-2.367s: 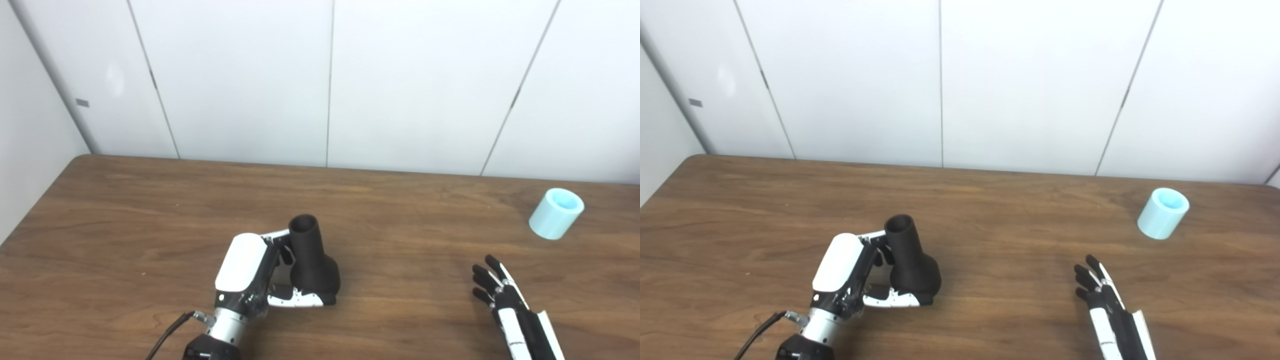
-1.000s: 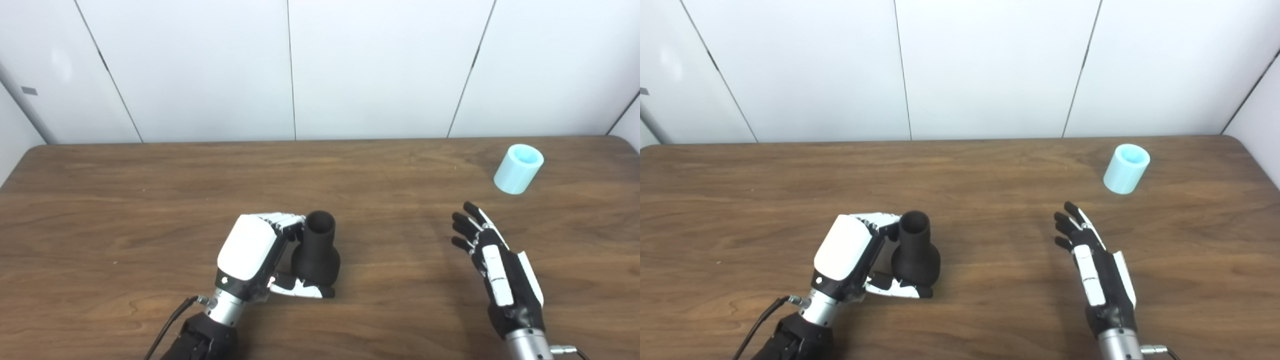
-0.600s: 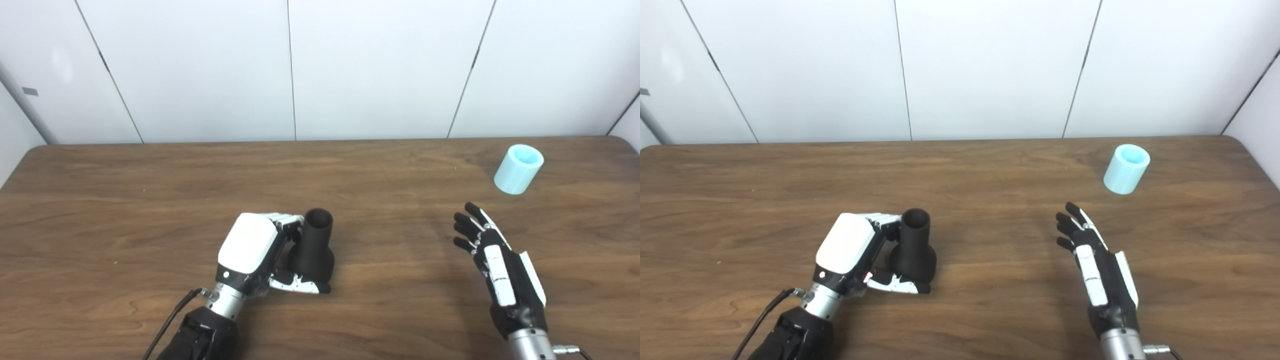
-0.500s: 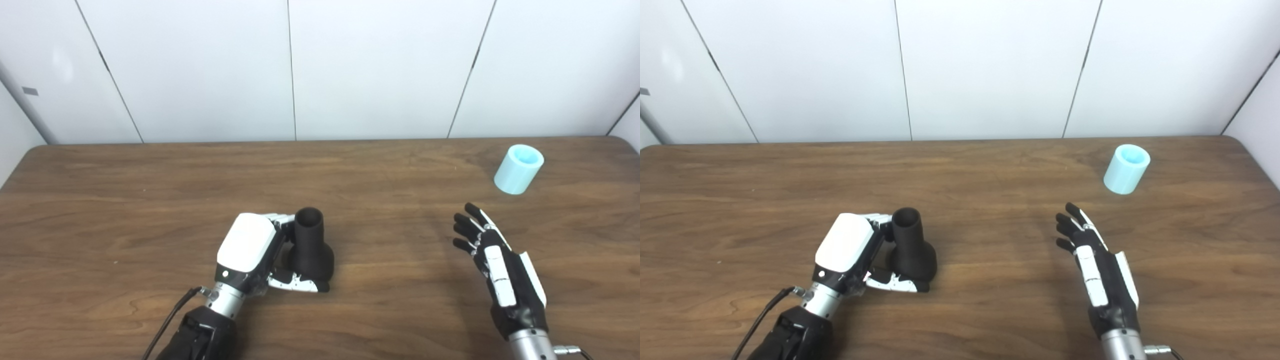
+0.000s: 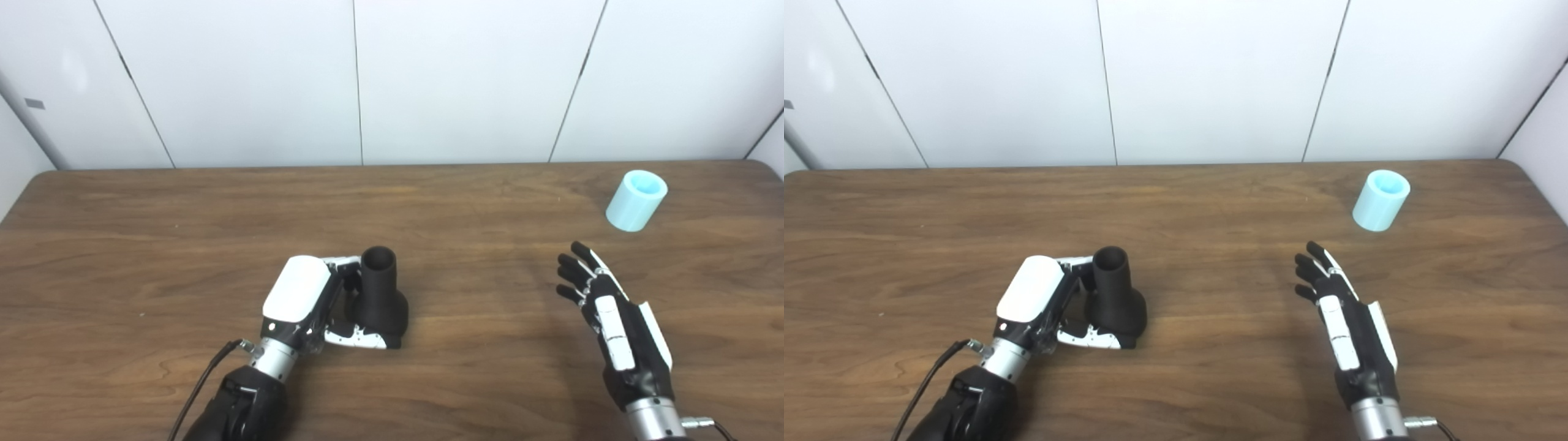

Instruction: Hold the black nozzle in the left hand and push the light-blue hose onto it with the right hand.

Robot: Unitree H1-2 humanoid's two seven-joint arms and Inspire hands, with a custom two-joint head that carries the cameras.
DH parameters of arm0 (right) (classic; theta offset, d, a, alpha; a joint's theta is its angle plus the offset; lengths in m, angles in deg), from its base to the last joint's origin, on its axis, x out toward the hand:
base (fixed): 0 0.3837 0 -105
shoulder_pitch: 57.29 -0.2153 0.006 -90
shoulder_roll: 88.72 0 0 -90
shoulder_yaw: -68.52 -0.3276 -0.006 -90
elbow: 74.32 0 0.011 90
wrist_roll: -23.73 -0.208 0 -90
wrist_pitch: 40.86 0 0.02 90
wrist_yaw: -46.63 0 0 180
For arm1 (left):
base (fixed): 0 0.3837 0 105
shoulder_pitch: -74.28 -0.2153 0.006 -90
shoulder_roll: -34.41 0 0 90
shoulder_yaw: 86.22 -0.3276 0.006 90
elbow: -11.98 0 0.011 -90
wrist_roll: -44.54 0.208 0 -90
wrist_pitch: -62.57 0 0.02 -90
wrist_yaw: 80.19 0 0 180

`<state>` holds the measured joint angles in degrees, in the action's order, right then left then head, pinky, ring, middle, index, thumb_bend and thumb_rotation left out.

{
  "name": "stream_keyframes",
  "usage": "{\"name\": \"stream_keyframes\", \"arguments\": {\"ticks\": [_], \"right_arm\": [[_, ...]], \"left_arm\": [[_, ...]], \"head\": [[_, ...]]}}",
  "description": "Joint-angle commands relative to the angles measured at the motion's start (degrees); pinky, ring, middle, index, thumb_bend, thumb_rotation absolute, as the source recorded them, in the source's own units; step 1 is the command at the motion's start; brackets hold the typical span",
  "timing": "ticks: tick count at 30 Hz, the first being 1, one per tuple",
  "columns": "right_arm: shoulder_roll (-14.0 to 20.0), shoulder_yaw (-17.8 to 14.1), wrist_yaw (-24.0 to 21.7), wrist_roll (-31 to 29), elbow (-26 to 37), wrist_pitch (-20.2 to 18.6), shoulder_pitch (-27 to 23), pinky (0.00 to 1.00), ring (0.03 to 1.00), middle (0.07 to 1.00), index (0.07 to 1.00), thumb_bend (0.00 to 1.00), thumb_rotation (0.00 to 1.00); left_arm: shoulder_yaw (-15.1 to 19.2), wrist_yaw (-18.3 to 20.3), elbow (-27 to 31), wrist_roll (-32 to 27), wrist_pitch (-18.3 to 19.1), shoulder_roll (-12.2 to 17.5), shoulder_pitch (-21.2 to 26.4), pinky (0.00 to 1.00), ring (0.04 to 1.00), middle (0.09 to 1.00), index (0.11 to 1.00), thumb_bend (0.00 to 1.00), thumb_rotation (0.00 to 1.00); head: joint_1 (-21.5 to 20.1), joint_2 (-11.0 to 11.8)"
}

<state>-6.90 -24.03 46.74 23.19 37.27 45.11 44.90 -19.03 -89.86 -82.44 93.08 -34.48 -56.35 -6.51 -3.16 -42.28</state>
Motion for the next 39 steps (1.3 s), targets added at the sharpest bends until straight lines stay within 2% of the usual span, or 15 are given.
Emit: {"name": "stream_keyframes", "arguments": {"ticks": [1,9,15,18,20,22,23,27,30,33,37,39], "right_arm": [[0.38,-0.41,-0.29,0.39,1.65,1.4,-0.4,0.81,0.87,0.868,0.907,0.5,0.95],[0.8,-1.83,-0.26,-1.18,3.57,0.04,-1.91,0.81,0.867,0.859,0.894,0.51,0.93],[4.05,-5.17,-0.92,-1.78,6.11,-1.07,-5.7,0.81,0.867,0.858,0.89,0.53,0.92],[6.61,-6.96,-1.5,-2.84,6.29,-1.88,-8.62,0.84,0.868,0.853,0.891,0.56,0.91],[8.49,-7.58,-1.85,-2.53,5.82,-2.05,-10.5,0.84,0.872,0.856,0.892,0.56,0.91],[10.33,-8.11,-1.88,-1.23,5.04,-2.14,-12.56,0.83,0.868,0.855,0.891,0.57,0.84],[11.09,-8.26,-1.7,-0.19,4.55,-2.15,-13.57,0.81,0.861,0.851,0.888,0.58,0.77],[14.29,-7.52,-0.81,9.14,3.4,-4.1,-17.93,0.72,0.83,0.839,0.882,0.62,0.7],[16.69,-7.03,-1.57,13.68,2.09,-5.88,-21.16,0.75,0.827,0.842,0.873,0.64,0.6],[20.27,-5.81,-2.84,19.4,0.26,-7.8,-24.15,0.7,0.818,0.857,0.877,0.65,0.51],[25.54,-3.02,-6.15,27.99,-2.13,-13.28,-28.41,0.81,0.873,0.879,0.894,0.68,0.47],[27.67,-1.66,-7.05,31.22,-4.63,-14.11,-30.3,0.82,0.873,0.866,0.888,0.68,0.43]], "left_arm": [[-3.16,4.45,-6.79,1.16,2.52,0.7,-6.38,0.39,0.489,0.495,0.488,0.48,0.0],[-4.25,4.58,-6.49,1.9,2.49,0.94,-6.27,0.4,0.485,0.48,0.495,0.48,0.0],[-4.71,4.58,-6.66,2.15,2.55,1.3,-5.95,0.4,0.49,0.485,0.491,0.48,0.0],[-4.82,4.27,-6.71,2.44,2.73,1.59,-5.96,0.4,0.489,0.483,0.49,0.48,0.0],[-4.83,4.3,-6.72,2.37,2.73,1.95,-5.96,0.4,0.486,0.483,0.491,0.48,0.0],[-4.73,4.17,-6.96,2.03,2.45,2.33,-5.9,0.39,0.48,0.48,0.495,0.48,0.0],[-4.58,3.93,-7.18,1.62,2.09,2.48,-5.9,0.39,0.481,0.481,0.495,0.48,0.0],[-4.1,3.53,-7.32,0.44,1.73,2.86,-5.98,0.39,0.49,0.487,0.49,0.48,0.0],[-4.07,3.92,-6.89,0.25,1.99,3.17,-6.04,0.4,0.495,0.491,0.486,0.48,0.0],[-4.02,3.95,-6.93,0.17,2.07,3.35,-6.06,0.39,0.5,0.499,0.482,0.48,0.0],[-4.03,3.95,-6.78,0.26,2.1,3.56,-6.13,0.39,0.501,0.502,0.478,0.48,0.0],[-3.98,3.91,-6.74,0.21,2.06,3.66,-6.22,0.39,0.497,0.498,0.482,0.48,0.0]], "head": [[-0.03,-0.08],[0.44,-0.28],[-0.78,-0.58],[-3.01,-0.14],[-6.33,0.48],[-8.36,0.73],[-9.24,0.83],[-10.91,1.05],[-11.25,1.06],[-11.87,0.99],[-12.58,1.01],[-13.18,1.29]]}}
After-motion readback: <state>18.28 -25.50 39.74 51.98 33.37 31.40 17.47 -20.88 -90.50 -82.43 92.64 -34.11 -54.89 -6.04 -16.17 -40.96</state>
